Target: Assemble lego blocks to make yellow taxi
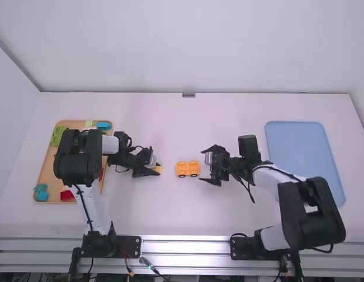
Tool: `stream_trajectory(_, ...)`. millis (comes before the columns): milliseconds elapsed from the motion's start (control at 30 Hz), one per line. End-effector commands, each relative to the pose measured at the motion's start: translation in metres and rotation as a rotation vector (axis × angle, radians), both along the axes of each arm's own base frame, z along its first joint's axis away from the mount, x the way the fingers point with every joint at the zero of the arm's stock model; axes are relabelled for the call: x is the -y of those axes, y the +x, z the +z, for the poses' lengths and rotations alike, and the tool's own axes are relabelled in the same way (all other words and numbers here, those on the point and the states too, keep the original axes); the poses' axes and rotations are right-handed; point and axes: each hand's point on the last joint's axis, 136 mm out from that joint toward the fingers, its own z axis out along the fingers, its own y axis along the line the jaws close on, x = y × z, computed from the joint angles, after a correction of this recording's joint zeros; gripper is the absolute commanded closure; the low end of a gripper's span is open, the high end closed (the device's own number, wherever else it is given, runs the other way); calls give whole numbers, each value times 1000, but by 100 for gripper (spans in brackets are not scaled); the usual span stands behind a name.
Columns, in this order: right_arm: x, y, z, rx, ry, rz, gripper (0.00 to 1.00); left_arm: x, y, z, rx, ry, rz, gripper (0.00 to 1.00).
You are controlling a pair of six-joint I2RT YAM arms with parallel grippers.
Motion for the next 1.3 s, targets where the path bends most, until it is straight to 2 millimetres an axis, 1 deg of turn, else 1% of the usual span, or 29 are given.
stream_trajectory(0,-2,-7,-11,-71,70,16,1,4,-2,-1,-7,-26,-1,75)
stream_trajectory(133,-9,-3,-23,-111,139,26,1,4,-4,-4,3,-25,-1,76)
stream_trajectory(233,-14,-2,-31,-130,201,54,1,4,-7,-5,-4,-25,-1,73)
stream_trajectory(267,-15,-2,-32,-131,202,55,1,4,-7,-6,-4,-25,-1,73)
stream_trajectory(367,-21,2,-48,-146,194,43,1,4,-8,-5,-10,-26,1,72)
stream_trajectory(467,-27,6,-60,-147,182,52,1,4,-7,-4,-21,-27,3,65)
stream_trajectory(533,-32,8,-65,-158,183,70,1,4,-8,-3,-33,-27,3,62)
stream_trajectory(600,-36,10,-68,-179,183,76,1,4,-8,-2,-37,-28,4,65)
stream_trajectory(667,-43,14,-70,-206,185,77,1,4,-8,0,-48,-29,4,71)
stream_trajectory(800,-51,17,-72,-200,180,93,1,4,-7,3,-66,-30,4,81)
stream_trajectory(867,-53,17,-75,-202,176,96,2,4,-7,5,-74,-30,4,88)
stream_trajectory(933,-54,18,-79,-209,176,98,3,6,-6,10,-86,-50,7,92)
stream_trajectory(1033,-53,19,-83,-219,175,96,4,9,-4,17,-90,-86,12,92)
stream_trajectory(1100,-53,18,-85,-226,173,94,4,9,-3,18,-82,-92,13,91)
stream_trajectory(1167,-52,16,-87,-237,168,94,4,9,-2,17,-73,-91,13,93)
stream_trajectory(1200,-53,16,-87,-237,166,94,5,9,-2,18,-69,-98,14,92)
stream_trajectory(1233,-52,18,-89,-236,157,83,5,10,-1,18,-65,-107,15,89)
stream_trajectory(1267,-52,18,-89,-235,155,82,5,10,-1,19,-65,-109,15,88)
